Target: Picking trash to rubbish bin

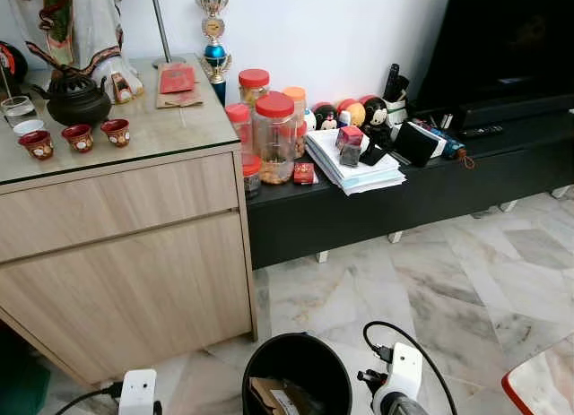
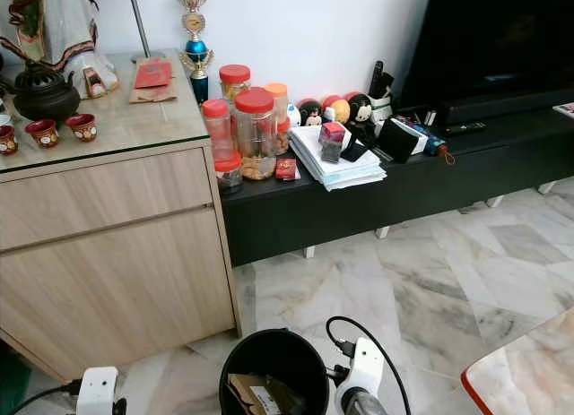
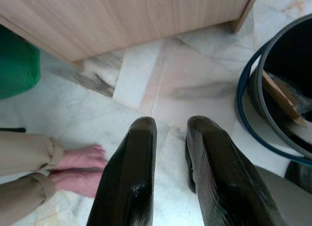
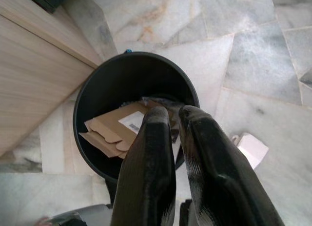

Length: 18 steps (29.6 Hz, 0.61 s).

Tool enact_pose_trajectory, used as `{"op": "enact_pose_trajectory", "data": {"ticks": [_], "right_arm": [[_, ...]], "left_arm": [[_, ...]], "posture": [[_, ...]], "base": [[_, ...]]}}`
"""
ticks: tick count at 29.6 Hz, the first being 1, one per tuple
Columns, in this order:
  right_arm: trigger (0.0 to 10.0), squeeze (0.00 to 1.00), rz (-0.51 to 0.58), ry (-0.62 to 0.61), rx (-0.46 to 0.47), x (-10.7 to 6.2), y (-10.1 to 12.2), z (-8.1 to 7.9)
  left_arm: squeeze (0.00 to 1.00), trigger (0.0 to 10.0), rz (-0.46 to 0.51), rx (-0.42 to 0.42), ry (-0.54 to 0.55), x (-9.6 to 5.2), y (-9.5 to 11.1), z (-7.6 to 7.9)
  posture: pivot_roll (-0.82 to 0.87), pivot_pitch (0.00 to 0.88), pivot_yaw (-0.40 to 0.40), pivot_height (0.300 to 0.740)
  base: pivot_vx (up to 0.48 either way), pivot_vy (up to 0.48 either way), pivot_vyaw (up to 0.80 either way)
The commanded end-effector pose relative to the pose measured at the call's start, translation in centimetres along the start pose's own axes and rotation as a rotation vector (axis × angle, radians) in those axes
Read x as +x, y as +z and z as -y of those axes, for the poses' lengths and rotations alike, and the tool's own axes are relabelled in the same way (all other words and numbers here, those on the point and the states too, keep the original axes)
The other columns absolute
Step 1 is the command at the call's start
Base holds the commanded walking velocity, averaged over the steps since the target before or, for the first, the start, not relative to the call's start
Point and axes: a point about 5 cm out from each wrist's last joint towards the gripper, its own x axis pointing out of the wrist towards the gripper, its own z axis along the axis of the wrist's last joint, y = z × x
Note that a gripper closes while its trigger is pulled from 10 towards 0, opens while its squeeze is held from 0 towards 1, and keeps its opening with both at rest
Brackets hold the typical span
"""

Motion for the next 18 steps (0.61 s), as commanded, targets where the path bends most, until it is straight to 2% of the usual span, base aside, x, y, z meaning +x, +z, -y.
{"op": "enact_pose_trajectory", "data": {"ticks": [1,9,12,18], "right_arm": [[10.0,0.0,0.001,-0.002,0.008,-0.05,-0.18,0.09],[10.0,0.0,-0.015,-0.005,-0.009,-0.18,-0.73,0.33],[10.0,0.0,-0.02,0.003,-0.035,-0.15,-0.69,0.22],[10.0,0.0,-0.012,0.011,-0.03,-0.05,-0.4,-0.18]], "left_arm": [[0.0,10.0,-0.027,0.0,0.002,-0.11,-0.55,-0.02],[0.0,10.0,-0.015,-0.003,-0.005,0.0,-0.16,-0.01],[0.0,10.0,-0.016,-0.004,-0.003,0.03,-0.1,-0.01],[0.0,10.0,-0.018,-0.011,0.001,-0.02,-0.24,-0.03]], "posture": [[0.03,0.0,-0.016,0.74],[0.03,0.0,-0.018,0.74],[0.04,0.0,-0.018,0.74],[0.04,0.0,-0.018,0.74]], "base": [[0.0,0.0,0.0],[0.0,0.0,0.0],[-0.24,0.0,0.0],[-0.242,0.0,0.0]]}}
